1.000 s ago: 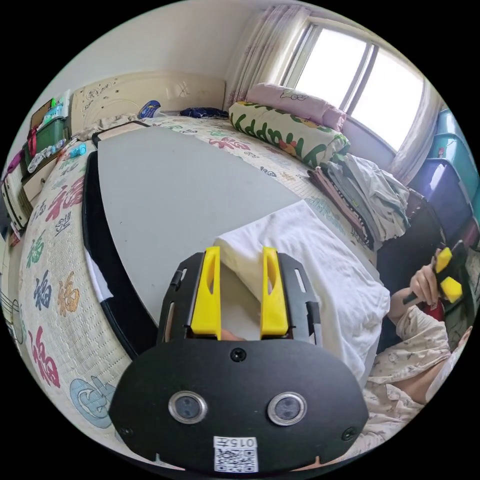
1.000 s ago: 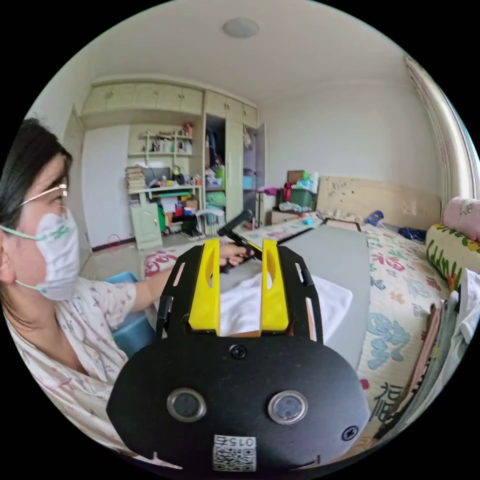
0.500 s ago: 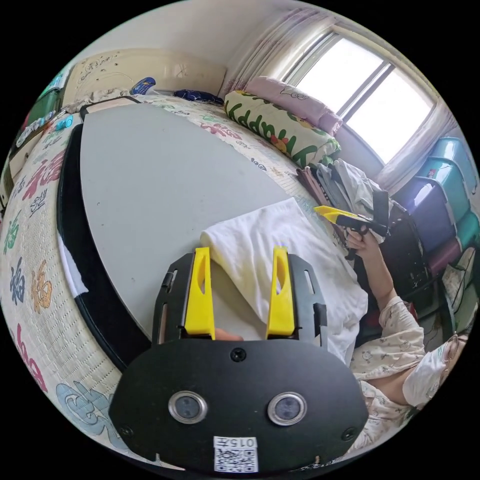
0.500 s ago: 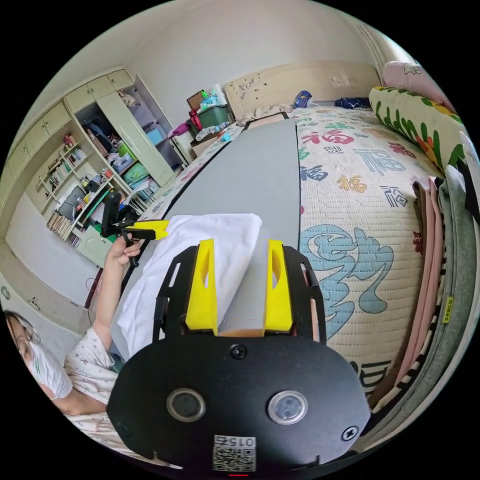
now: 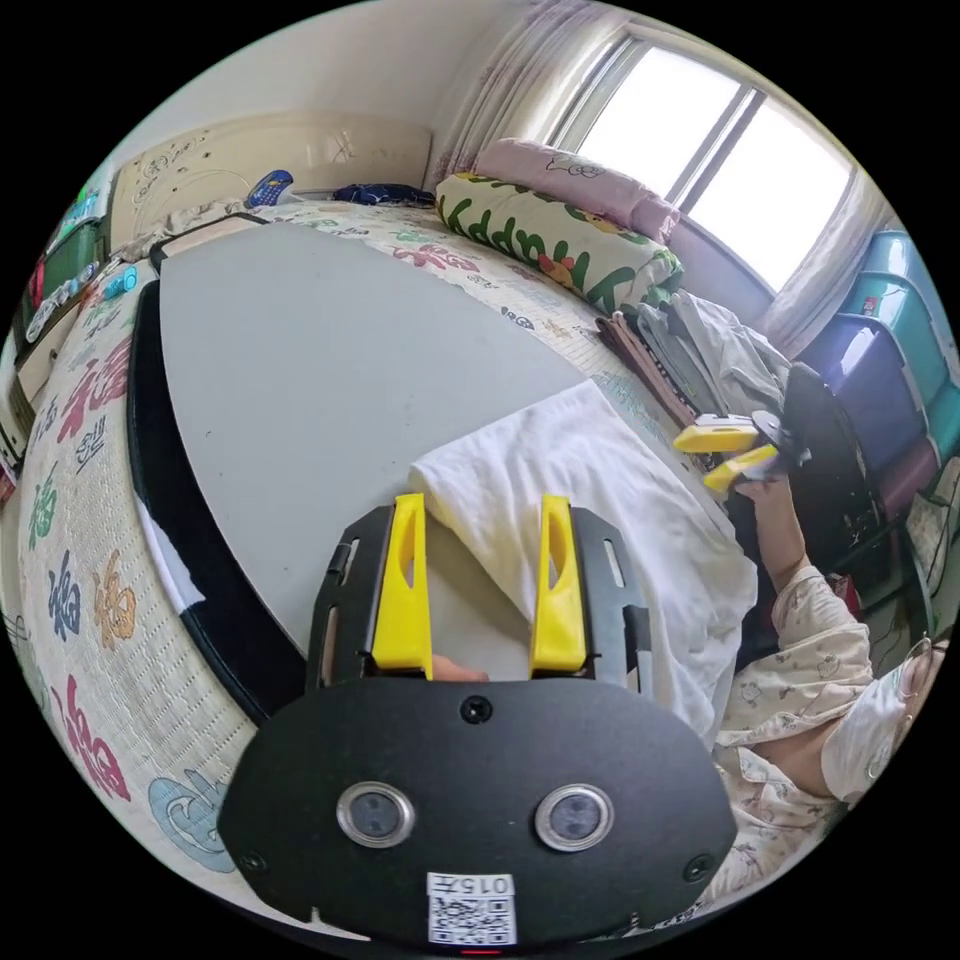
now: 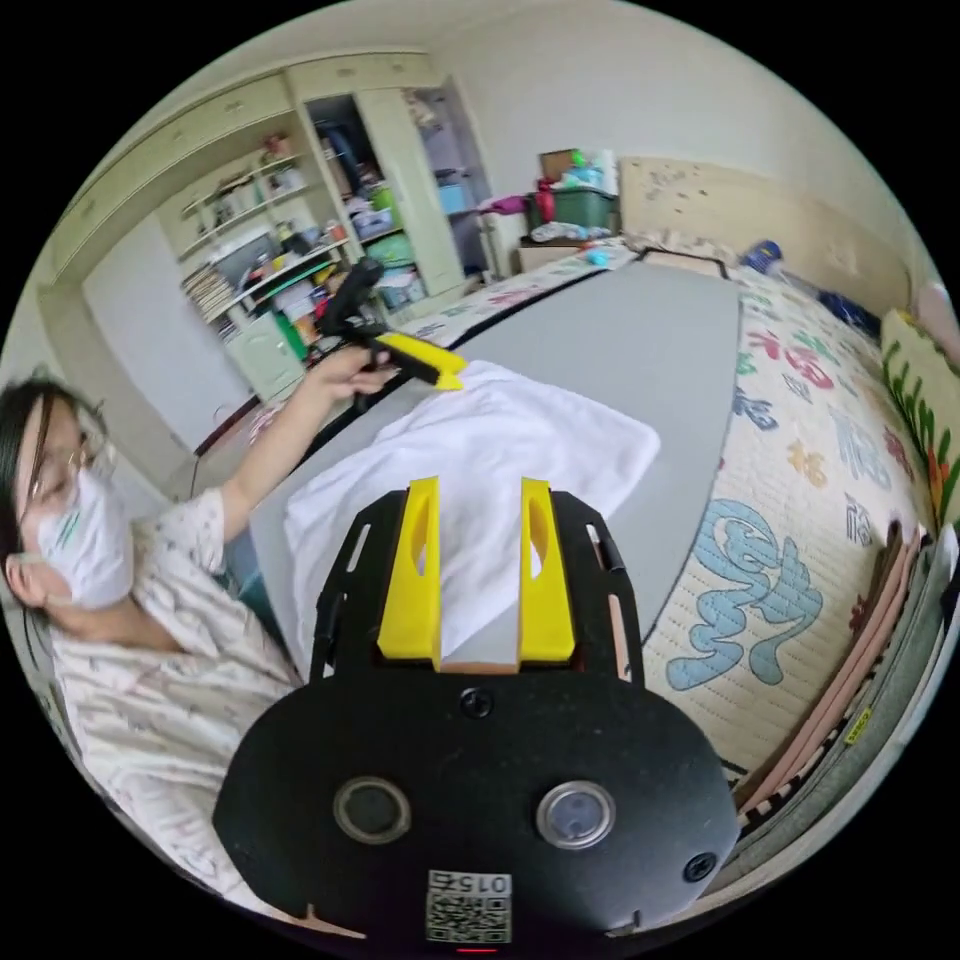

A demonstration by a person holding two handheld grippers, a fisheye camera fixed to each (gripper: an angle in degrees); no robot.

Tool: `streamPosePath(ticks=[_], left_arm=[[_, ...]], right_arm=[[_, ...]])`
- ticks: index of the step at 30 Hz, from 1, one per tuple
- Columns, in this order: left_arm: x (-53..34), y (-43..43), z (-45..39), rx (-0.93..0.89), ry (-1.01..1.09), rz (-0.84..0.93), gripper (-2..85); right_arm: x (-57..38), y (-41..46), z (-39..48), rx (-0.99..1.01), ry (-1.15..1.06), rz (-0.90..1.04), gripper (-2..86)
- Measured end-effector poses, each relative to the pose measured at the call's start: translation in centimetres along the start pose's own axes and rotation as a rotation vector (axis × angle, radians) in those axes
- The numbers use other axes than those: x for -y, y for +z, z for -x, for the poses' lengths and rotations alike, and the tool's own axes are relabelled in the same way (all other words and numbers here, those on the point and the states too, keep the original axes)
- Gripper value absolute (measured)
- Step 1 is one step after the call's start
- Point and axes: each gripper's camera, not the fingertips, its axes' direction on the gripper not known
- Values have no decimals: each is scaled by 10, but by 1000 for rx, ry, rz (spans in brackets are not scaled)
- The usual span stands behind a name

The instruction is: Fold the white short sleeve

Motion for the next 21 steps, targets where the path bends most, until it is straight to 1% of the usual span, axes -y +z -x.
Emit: streamPosePath(ticks=[2, 4, 5, 7, 9, 11, 13, 15, 16, 18, 20, 21], left_arm=[[-4, -31, -12, 29, 26, -19, 160], [-10, -70, -31, 89, 54, -75, 160], [-17, -101, -48, 100, 81, -138, 159], [-31, -148, -78, 45, 128, -244, 153], [-61, -204, -126, -82, 187, -367, 139], [-97, -229, -170, -104, 217, -392, 131], [-141, -245, -217, -32, 255, -387, 128], [-192, -255, -269, 100, 286, -309, 127], [-203, -255, -280, 127, 292, -279, 128], [-230, -253, -307, 270, 269, -142, 135], [-238, -254, -321, 379, 253, -64, 135], [-239, -264, -328, 394, 242, -77, 128]], right_arm=[[-33, -1, 48, 1, -106, 12, 122], [-66, -1, 87, -41, -173, 15, 127], [-87, -1, 107, -74, -190, 3, 128], [-115, 0, 124, -118, -188, -12, 124], [-148, 5, 133, -181, -170, -20, 112], [-169, 12, 133, -228, -138, -26, 99], [-187, 19, 133, -260, -116, -37, 87], [-206, 26, 136, -257, -116, -59, 83], [-210, 27, 137, -254, -117, -63, 82], [-222, 33, 142, -250, -128, -80, 76], [-230, 37, 147, -265, -140, -95, 66], [-235, 39, 150, -271, -144, -105, 49]])
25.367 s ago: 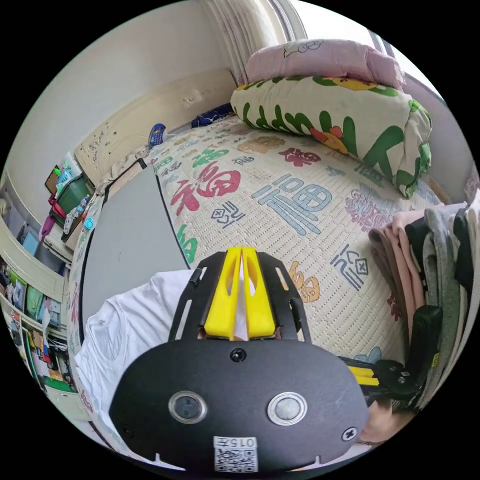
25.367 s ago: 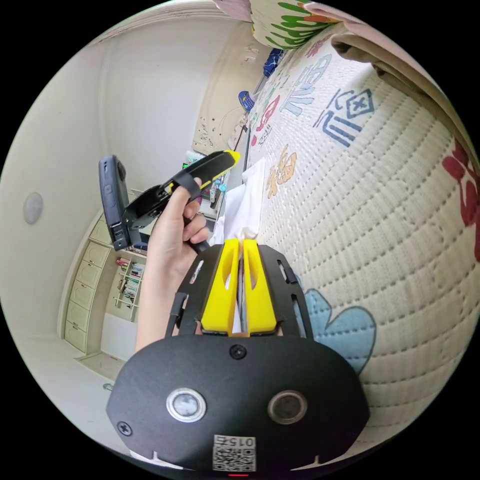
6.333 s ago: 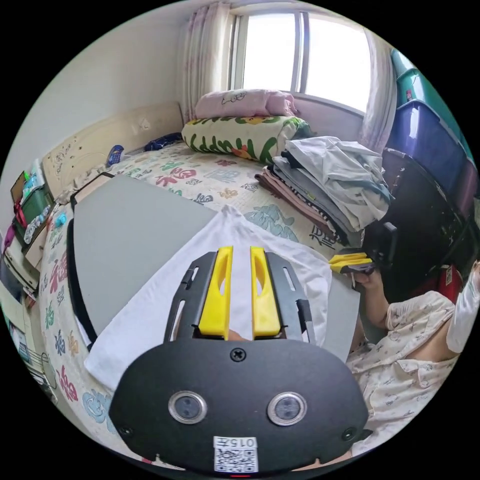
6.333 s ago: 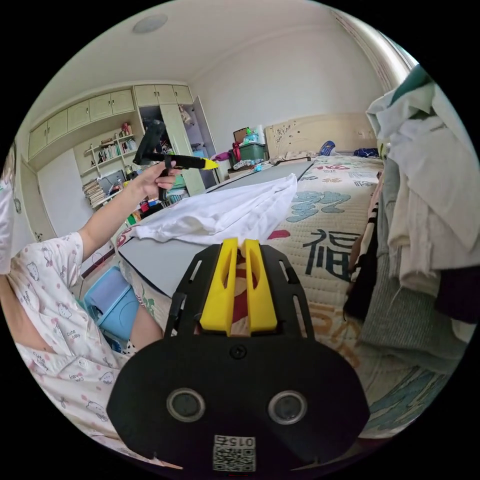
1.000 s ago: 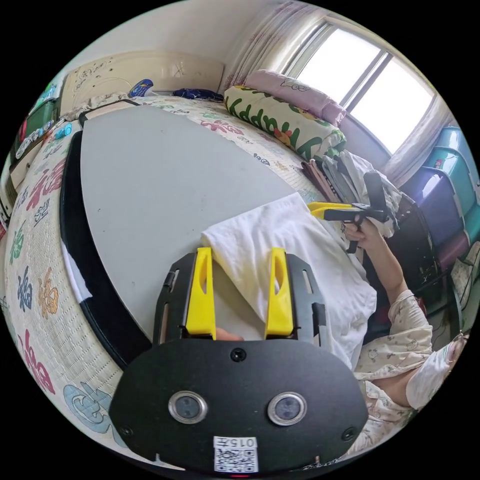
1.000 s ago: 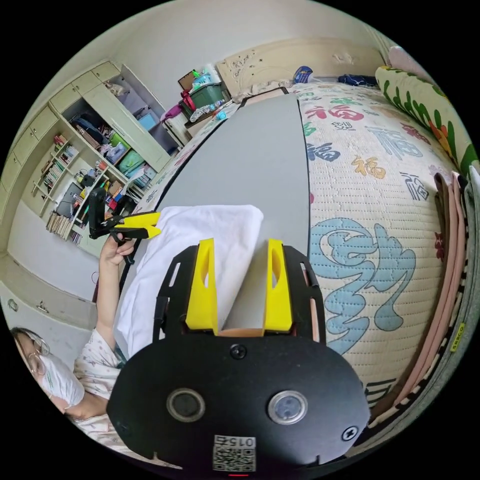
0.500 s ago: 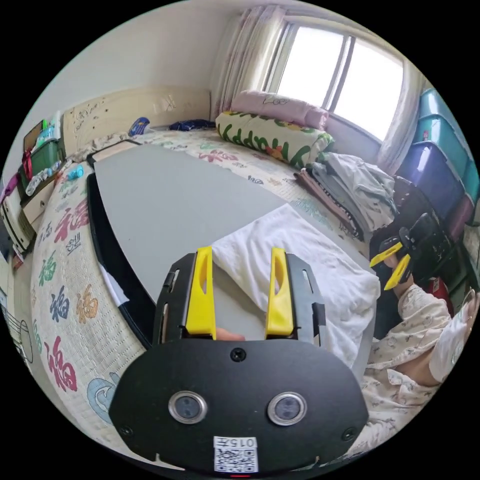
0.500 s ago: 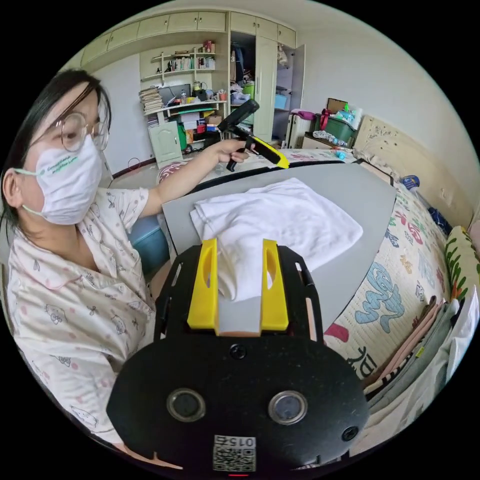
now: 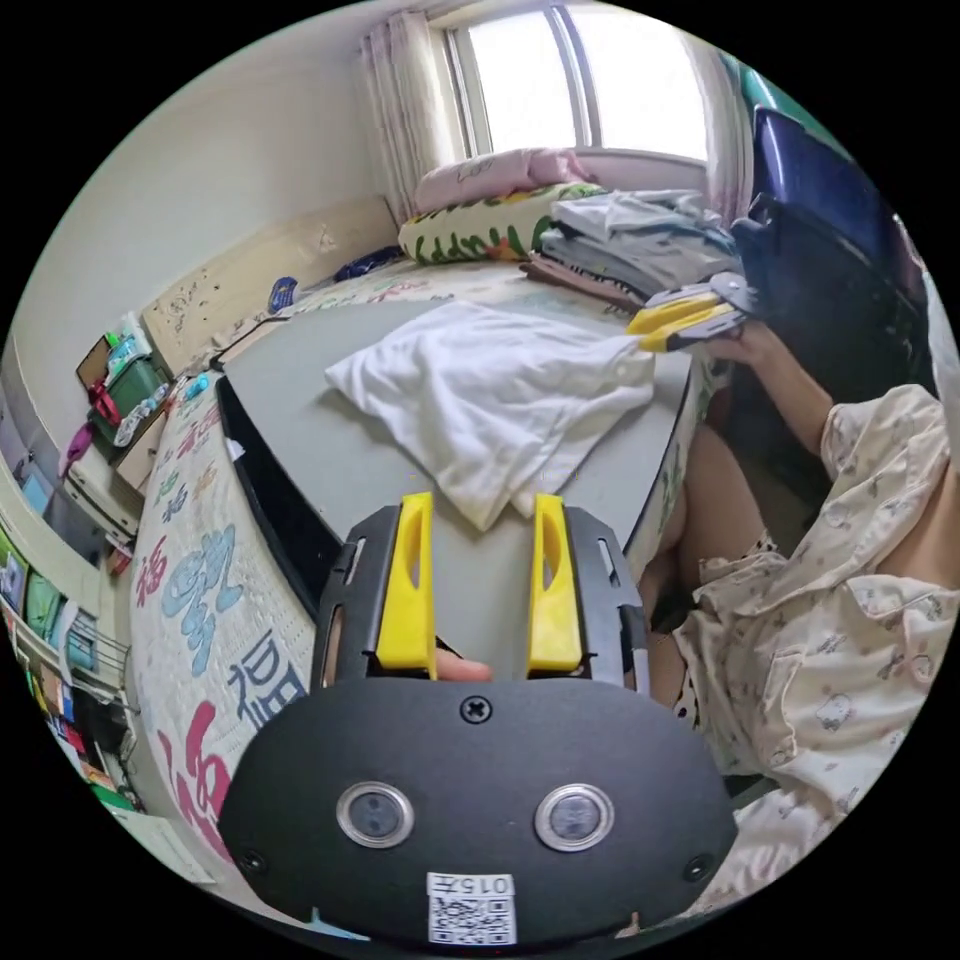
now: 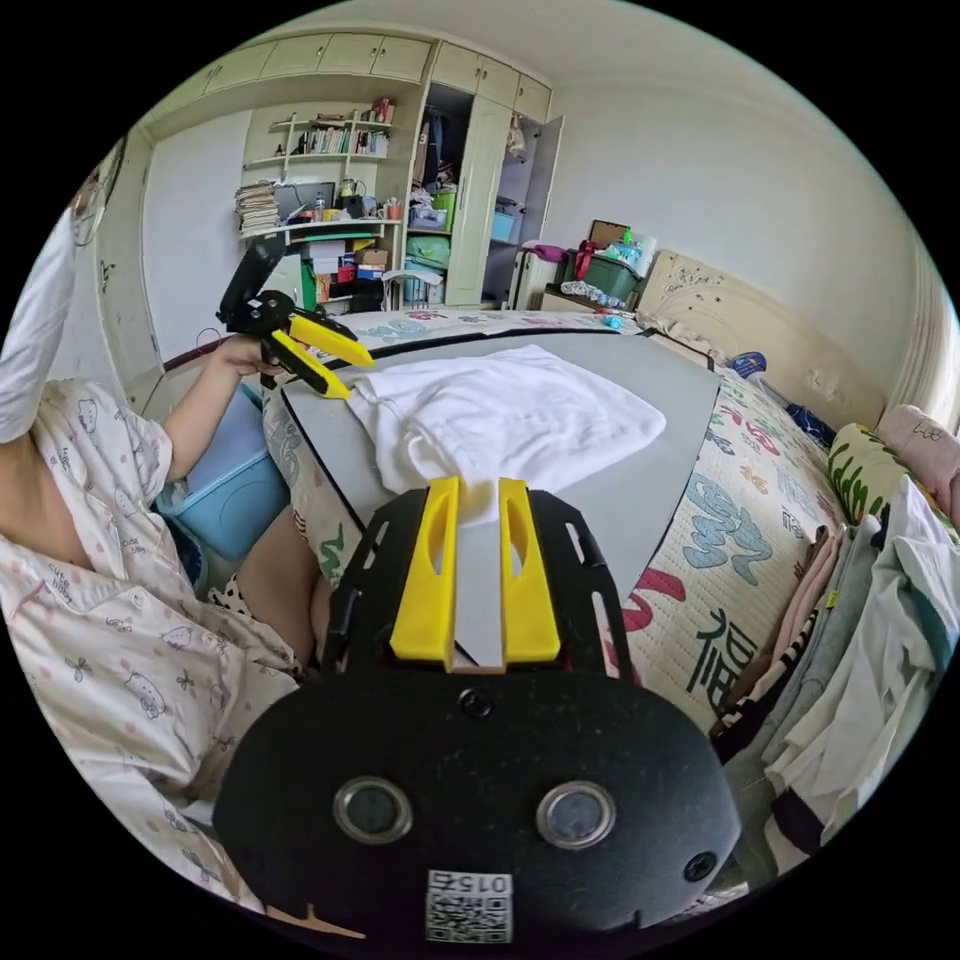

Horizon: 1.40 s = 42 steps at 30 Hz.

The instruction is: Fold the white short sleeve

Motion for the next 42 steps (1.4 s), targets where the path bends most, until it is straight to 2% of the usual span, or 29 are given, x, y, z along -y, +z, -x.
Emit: streamPosePath(ticks=[3, 7, 9, 12, 20, 28, 32, 35, 38, 40, 42], left_arm=[[17, -22, -1, 9, 2, 18, 91], [35, -56, -2, 68, 1, 24, 25], [39, -98, -17, 167, 27, -54, 6], [44, -143, -40, 193, 81, -143, -1], [57, -111, -80, 223, 251, 0, -2], [65, -99, -28, 73, 244, -10, 19], [64, -100, 24, -93, 226, -66, 64], [74, -105, 81, -112, 136, -182, 68], [108, -76, 136, -85, 37, -199, 71], [134, -39, 157, -156, 24, -160, 78], [158, 18, 161, -321, 74, -71, 93]], right_arm=[[-12, -5, 5, -28, 15, -21, 7], [-29, -18, 6, -48, 52, -46, -6], [-40, -26, 7, -68, 77, -43, -8], [-47, -31, 11, -104, 85, -35, -9], [-41, -38, 4, -144, 112, -9, -9], [0, -59, -10, -114, 67, 90, 9], [35, -99, -55, -28, 168, 5, 67], [81, -115, -97, 39, 245, -65, 73], [146, -97, -137, 52, 282, -60, 71], [187, -69, -161, 76, 297, 4, 73], [235, -21, -196, 135, 346, 140, 81]])
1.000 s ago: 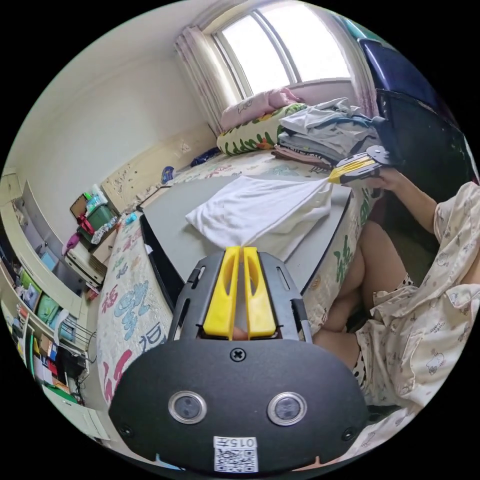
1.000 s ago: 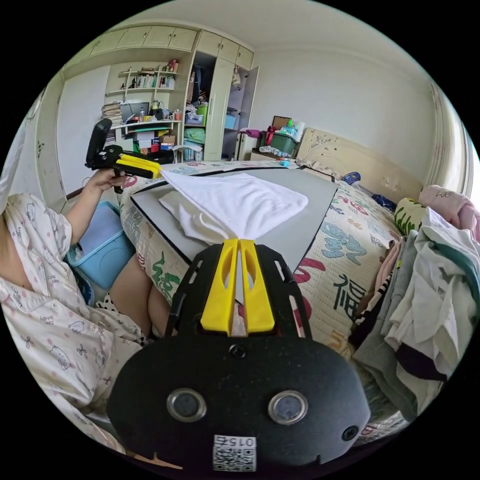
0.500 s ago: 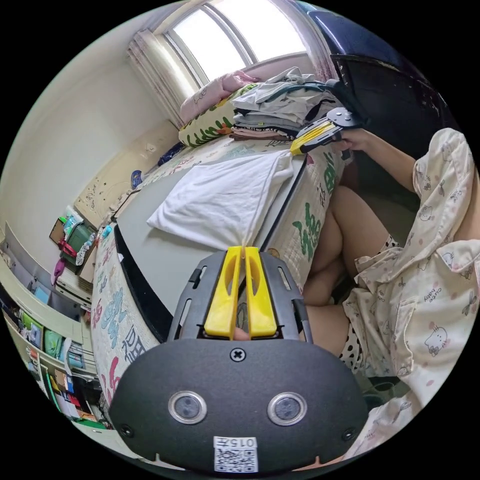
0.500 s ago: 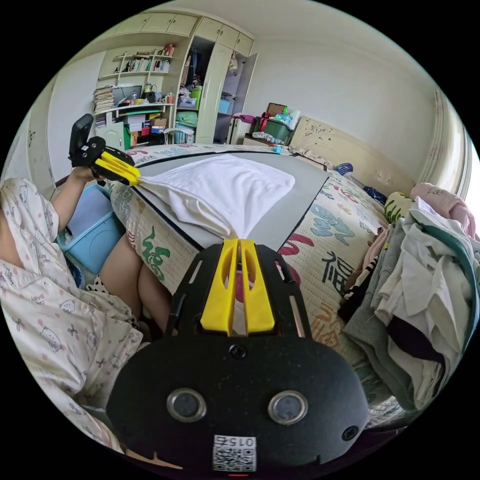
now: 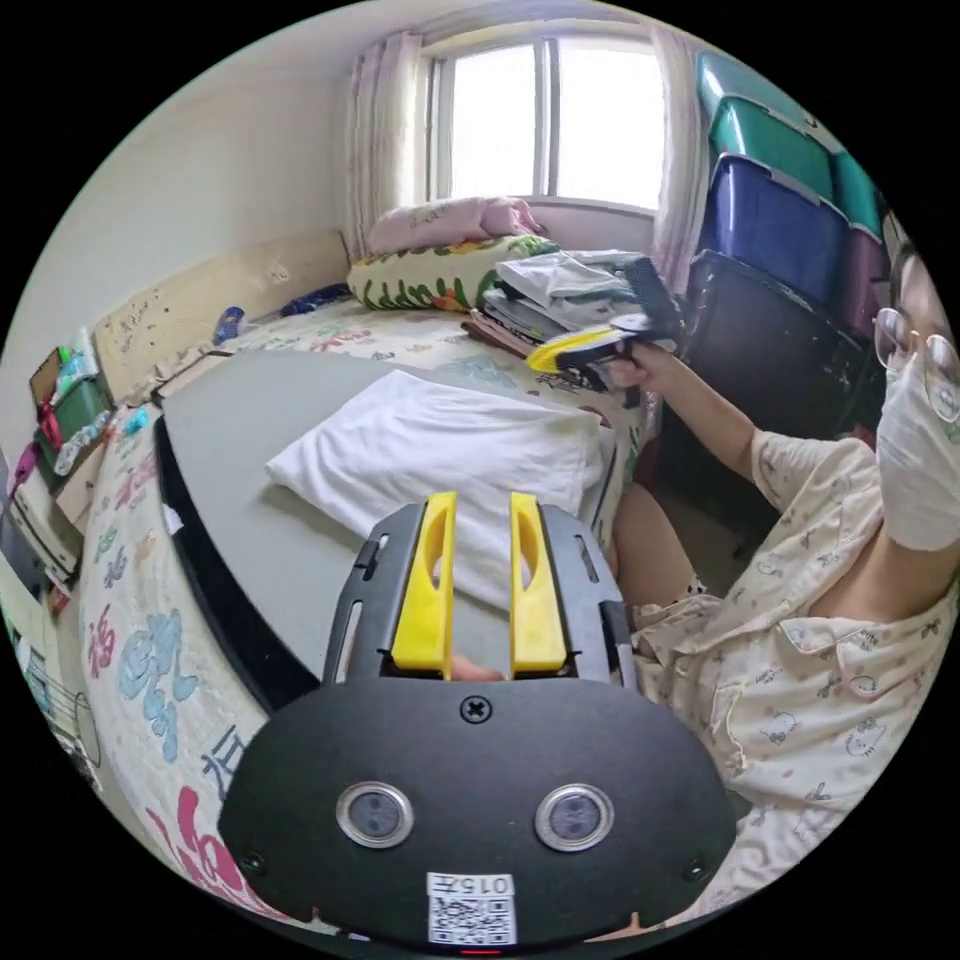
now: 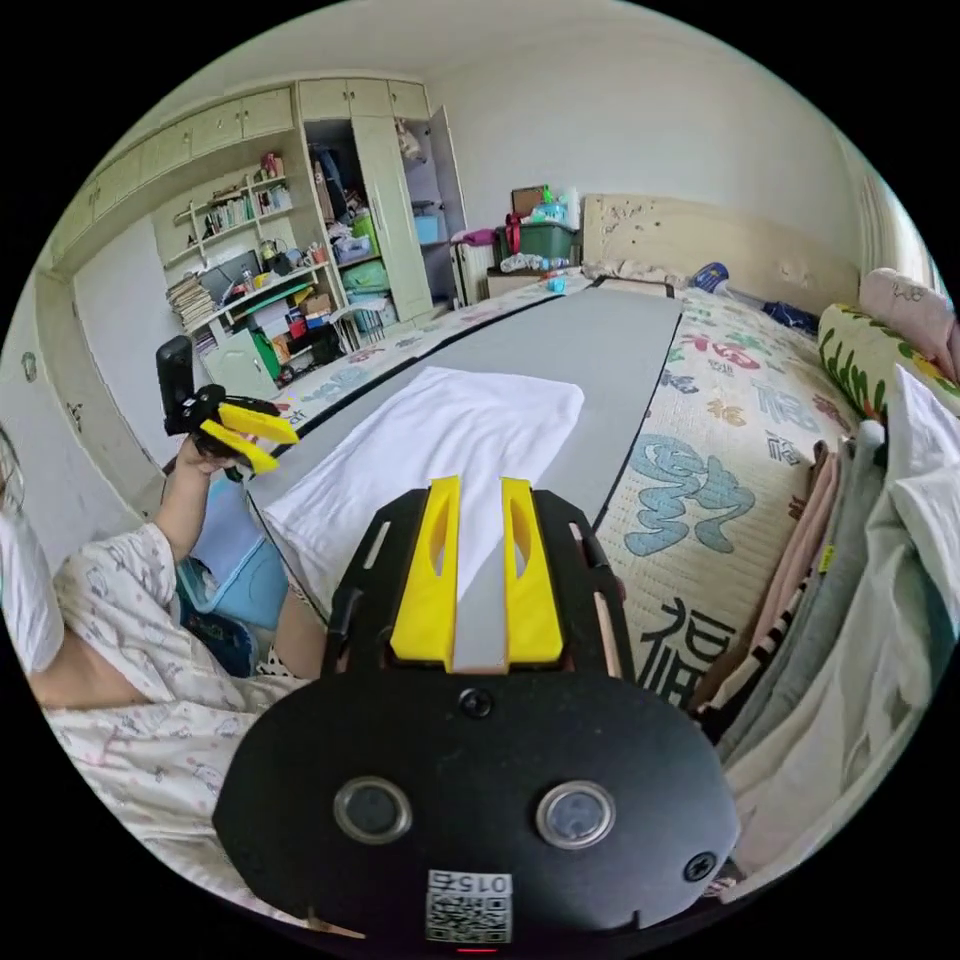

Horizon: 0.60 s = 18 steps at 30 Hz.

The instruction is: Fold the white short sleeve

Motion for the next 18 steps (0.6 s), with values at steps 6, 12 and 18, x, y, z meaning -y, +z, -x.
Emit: streamPosePath(ticks=[6, 12, 18], left_arm=[[-6, 89, -12, 43, 160, 142, 96], [-19, 119, 15, 72, 185, 148, 83], [-40, 144, 55, 49, 177, 134, 80]], right_arm=[[81, 36, -56, 107, 143, 126, 71], [126, 33, -79, 139, 176, 121, 15], [158, 35, -97, 163, 184, 119, 22]])
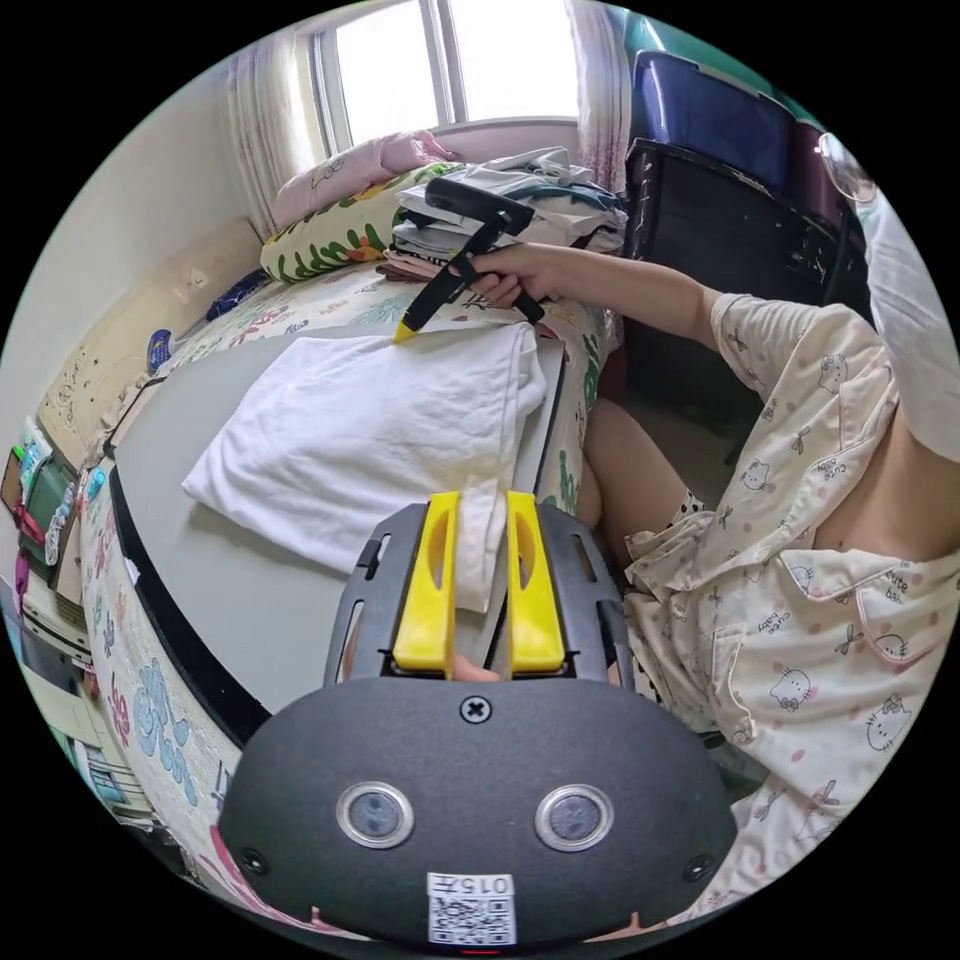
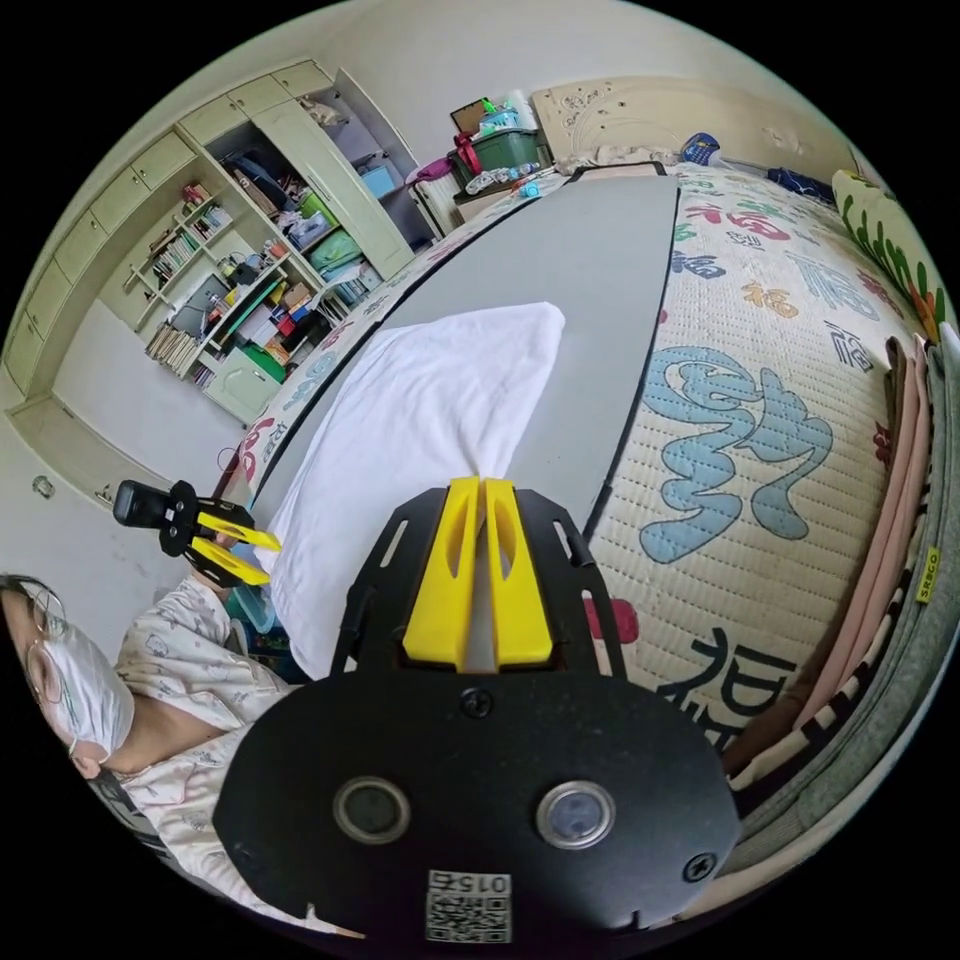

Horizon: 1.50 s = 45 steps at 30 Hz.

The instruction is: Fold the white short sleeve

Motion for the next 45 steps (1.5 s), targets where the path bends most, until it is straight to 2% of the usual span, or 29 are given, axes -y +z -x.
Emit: streamPosePath(ticks=[5, 7, 11, 15, 17, 21, 27, 35, 37, 39, 43, 45], left_arm=[[-28, -1, 44, -119, 6, -21, 104], [-41, -20, 76, -85, -34, -82, 109], [-66, -49, 196, 111, -268, -210, 113], [-83, -10, 326, 155, -488, -141, 154], [-90, 12, 364, 166, -538, -107, 159], [-97, 57, 408, 74, -537, 8, 169], [-100, 53, 405, 45, -473, 49, 139], [-123, 14, 388, -143, -507, 33, 54], [-127, -13, 364, -76, -490, 19, 43], [-138, -78, 313, 43, -453, -65, 32], [-182, -222, 214, 88, -416, -332, 23], [-219, -331, 120, 152, -339, -492, 19]], right_arm=[[21, -33, -8, -57, 6, -132, 68], [30, -41, -17, -51, 29, -177, 74], [56, -34, -49, 3, 140, -244, 110], [87, 3, -72, 34, 186, -184, 118], [100, 20, -74, 2, 169, -146, 121], [117, 53, -76, -64, 122, -102, 128], [114, 96, -103, -130, 104, -59, 129], [52, 125, -155, -122, 86, -30, 41], [22, 116, -158, -134, 65, -78, 37], [-30, 84, -151, -110, 9, -185, 33], [-128, 16, -125, -75, -99, -377, 27], [-200, -32, -100, 43, -199, -511, 22]])
